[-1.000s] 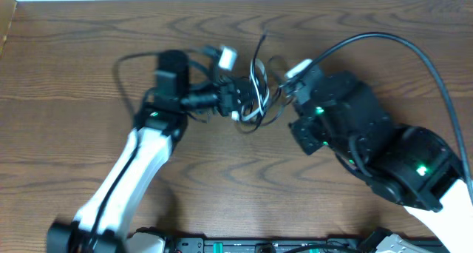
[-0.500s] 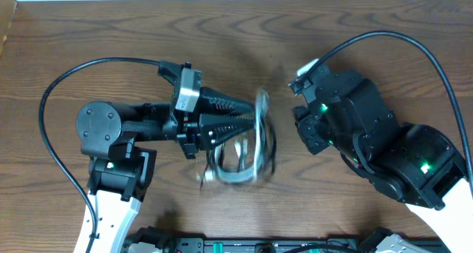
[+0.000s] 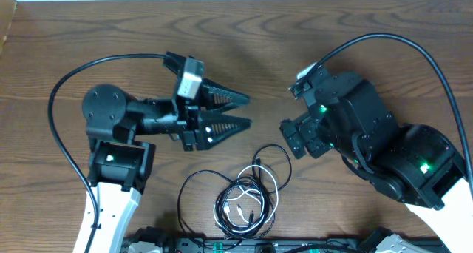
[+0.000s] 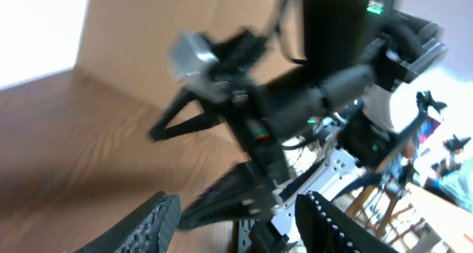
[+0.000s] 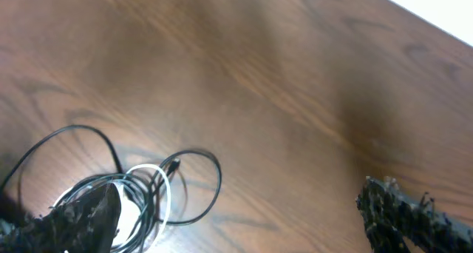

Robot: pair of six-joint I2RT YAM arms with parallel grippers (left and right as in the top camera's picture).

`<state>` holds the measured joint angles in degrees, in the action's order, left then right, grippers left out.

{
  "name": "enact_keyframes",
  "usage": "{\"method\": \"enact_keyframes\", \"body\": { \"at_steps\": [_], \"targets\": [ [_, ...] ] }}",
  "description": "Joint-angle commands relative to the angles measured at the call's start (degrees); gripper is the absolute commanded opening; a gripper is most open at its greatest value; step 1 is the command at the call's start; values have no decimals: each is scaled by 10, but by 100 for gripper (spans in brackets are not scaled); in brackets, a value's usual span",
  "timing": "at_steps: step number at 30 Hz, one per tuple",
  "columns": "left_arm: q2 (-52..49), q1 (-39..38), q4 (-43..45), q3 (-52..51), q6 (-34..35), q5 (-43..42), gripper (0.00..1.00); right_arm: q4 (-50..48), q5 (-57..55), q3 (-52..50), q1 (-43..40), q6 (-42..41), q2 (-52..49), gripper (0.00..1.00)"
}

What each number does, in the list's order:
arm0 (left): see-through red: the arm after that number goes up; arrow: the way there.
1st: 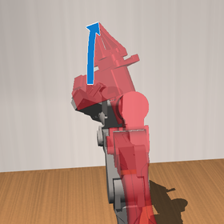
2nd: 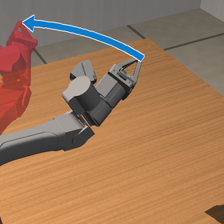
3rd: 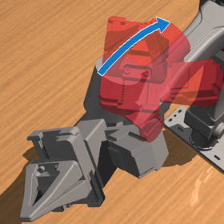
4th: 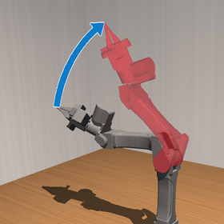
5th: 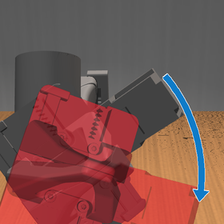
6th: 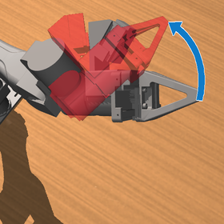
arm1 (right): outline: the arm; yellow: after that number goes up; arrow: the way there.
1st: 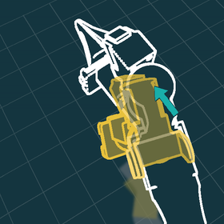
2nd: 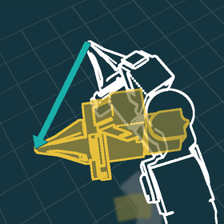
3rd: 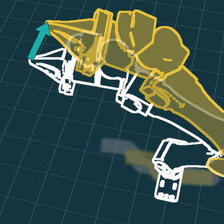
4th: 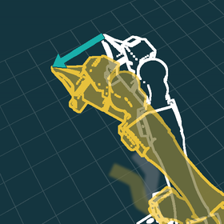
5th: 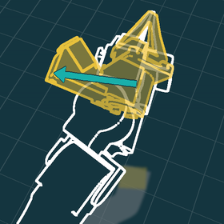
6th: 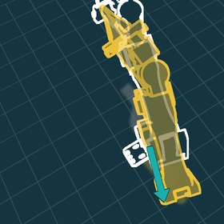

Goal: Untangle cables

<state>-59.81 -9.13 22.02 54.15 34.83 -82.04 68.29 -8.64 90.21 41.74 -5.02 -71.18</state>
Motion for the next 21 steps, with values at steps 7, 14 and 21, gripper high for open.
{"method": "enact_keyframes", "body": {
  "at_steps": [7, 14, 21],
  "targets": [
    [-3, 239, -160, 8, -2, 32, 56, 24, 138, -88, -1, -22, -4, 99],
    [14, 427, -260, 8, -33, -46, 56, -73, 258, -250, 0, 75, -17, 99],
    [66, 485, -274, 8, -43, -62, 59, -183, 310, -329, 32, 128, -64, 99]
  ]
}}
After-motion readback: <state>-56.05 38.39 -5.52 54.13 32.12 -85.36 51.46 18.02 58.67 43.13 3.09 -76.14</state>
